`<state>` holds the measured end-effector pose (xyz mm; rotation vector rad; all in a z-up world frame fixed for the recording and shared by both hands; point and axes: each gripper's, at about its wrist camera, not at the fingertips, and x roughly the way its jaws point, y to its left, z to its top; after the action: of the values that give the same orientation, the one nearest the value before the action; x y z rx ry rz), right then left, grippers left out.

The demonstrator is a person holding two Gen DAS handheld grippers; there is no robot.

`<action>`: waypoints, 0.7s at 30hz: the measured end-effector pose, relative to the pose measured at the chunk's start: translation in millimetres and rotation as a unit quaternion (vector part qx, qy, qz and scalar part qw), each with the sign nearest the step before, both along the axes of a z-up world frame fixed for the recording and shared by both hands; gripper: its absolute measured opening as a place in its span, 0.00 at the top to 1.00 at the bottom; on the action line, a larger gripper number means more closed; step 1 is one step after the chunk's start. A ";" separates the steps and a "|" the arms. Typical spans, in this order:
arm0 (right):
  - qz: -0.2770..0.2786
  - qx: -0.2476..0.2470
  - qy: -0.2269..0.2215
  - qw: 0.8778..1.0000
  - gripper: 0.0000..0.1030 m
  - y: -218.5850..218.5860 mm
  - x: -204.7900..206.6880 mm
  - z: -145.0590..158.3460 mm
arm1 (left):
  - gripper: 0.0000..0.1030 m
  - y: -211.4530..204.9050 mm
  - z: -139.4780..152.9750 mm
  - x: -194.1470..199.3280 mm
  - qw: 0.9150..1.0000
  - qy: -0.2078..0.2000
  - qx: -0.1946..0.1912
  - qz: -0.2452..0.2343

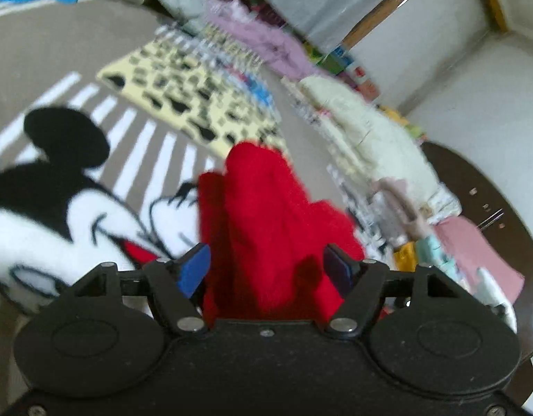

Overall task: Fold clothes
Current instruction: 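Grasp the folded sweater with both tools and carry it to the clothes stack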

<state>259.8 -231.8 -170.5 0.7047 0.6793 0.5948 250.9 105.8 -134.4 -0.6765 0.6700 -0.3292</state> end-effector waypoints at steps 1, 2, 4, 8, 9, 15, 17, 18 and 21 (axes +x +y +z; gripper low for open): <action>0.001 0.000 0.003 1.000 0.13 2.4 2.3 -0.1 | 0.30 -2.1 -3.2 3.6 1.000 0.012 0.002 -0.001; 0.003 -0.001 0.005 1.000 0.12 4.8 4.2 -0.1 | 0.30 -2.6 -5.9 5.3 1.000 0.018 -0.006 0.001; 0.010 -0.011 0.003 1.000 0.11 9.4 3.9 0.7 | 0.29 -3.6 -11.2 8.6 0.999 0.029 -0.020 0.003; 0.017 -0.019 0.003 1.000 0.12 14.5 5.8 0.4 | 0.32 -7.8 -14.6 11.2 0.999 0.036 -0.038 -0.004; 0.019 -0.019 0.003 1.000 0.12 15.8 6.2 0.2 | 0.35 -8.9 -15.4 11.9 0.998 0.038 -0.042 -0.005; 0.028 0.007 0.006 1.000 0.36 19.4 7.7 -2.0 | 0.47 -5.1 -13.7 2.5 0.991 0.049 -0.120 -0.008; 0.025 0.027 0.008 0.999 0.41 14.1 3.8 5.3 | 0.47 -3.6 -7.6 -7.5 0.987 0.053 -0.154 -0.013; 0.022 0.034 0.005 0.999 0.41 11.0 0.2 11.3 | 0.46 -3.1 -5.6 -13.2 0.984 0.062 -0.165 -0.015; 0.014 0.009 0.002 1.000 0.31 1.1 -19.2 26.4 | 0.34 0.9 -11.1 -27.6 0.988 0.081 -0.132 0.012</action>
<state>240.6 -230.7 -144.0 0.7148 0.6888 0.6263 223.4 106.7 -145.6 -0.9702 0.7804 -0.3465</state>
